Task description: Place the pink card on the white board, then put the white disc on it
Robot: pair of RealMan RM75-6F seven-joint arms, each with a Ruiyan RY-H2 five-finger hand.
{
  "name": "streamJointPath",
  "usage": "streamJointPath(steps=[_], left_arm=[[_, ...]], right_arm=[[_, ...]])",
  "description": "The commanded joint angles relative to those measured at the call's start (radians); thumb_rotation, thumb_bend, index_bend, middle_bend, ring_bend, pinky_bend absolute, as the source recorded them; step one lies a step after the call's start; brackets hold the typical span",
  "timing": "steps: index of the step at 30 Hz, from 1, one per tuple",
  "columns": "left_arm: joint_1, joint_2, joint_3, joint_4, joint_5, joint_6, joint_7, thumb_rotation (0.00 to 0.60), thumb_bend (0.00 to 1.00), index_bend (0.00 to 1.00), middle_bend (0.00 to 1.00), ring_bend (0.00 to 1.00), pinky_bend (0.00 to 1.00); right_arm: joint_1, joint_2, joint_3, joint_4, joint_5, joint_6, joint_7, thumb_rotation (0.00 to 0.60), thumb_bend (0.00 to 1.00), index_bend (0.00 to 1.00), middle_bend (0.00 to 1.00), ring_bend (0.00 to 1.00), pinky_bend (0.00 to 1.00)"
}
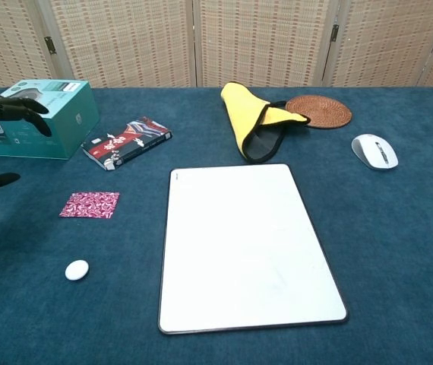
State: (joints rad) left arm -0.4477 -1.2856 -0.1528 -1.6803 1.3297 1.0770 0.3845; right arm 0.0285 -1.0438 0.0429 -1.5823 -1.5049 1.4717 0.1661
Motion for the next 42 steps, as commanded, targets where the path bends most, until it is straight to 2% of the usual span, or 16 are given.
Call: streamJointPath(steps=[1, 10, 16, 28, 42], left_arm=[[-0.047, -0.037, -0.007, 0.019, -0.06, -0.057, 0.049, 0.6, 0.38, 0.27, 0.11, 0.09, 0.0], [-0.14, -0.142, -0.015, 0.106, -0.223, -0.149, 0.139, 0.6, 0.38, 0.27, 0.1, 0.09, 0.0], [-0.179, -0.189, -0.007, 0.142, -0.294, -0.163, 0.182, 0.6, 0.38, 0.27, 0.1, 0.08, 0.0], [-0.222, -0.251, 0.015, 0.21, -0.372, -0.163, 0.209, 0.6, 0.37, 0.29, 0.1, 0.08, 0.0], [-0.241, -0.262, 0.037, 0.225, -0.43, -0.151, 0.219, 0.6, 0.37, 0.29, 0.1, 0.08, 0.0]], right_arm=[[0.0, 0.001, -0.002, 0.003, -0.001, -0.001, 0.003, 0.6, 0.37, 0.03, 0.09, 0.13, 0.02], [0.002, -0.001, -0.002, 0.009, 0.005, -0.009, 0.007, 0.6, 0.37, 0.03, 0.09, 0.13, 0.02], [0.001, -0.004, -0.002, 0.015, 0.014, -0.013, 0.009, 0.6, 0.37, 0.03, 0.09, 0.13, 0.02], [0.0, -0.005, -0.001, 0.023, 0.024, -0.02, 0.014, 0.6, 0.37, 0.03, 0.09, 0.13, 0.02], [0.005, -0.011, -0.001, 0.033, 0.026, -0.03, 0.02, 0.6, 0.37, 0.03, 0.09, 0.13, 0.02]])
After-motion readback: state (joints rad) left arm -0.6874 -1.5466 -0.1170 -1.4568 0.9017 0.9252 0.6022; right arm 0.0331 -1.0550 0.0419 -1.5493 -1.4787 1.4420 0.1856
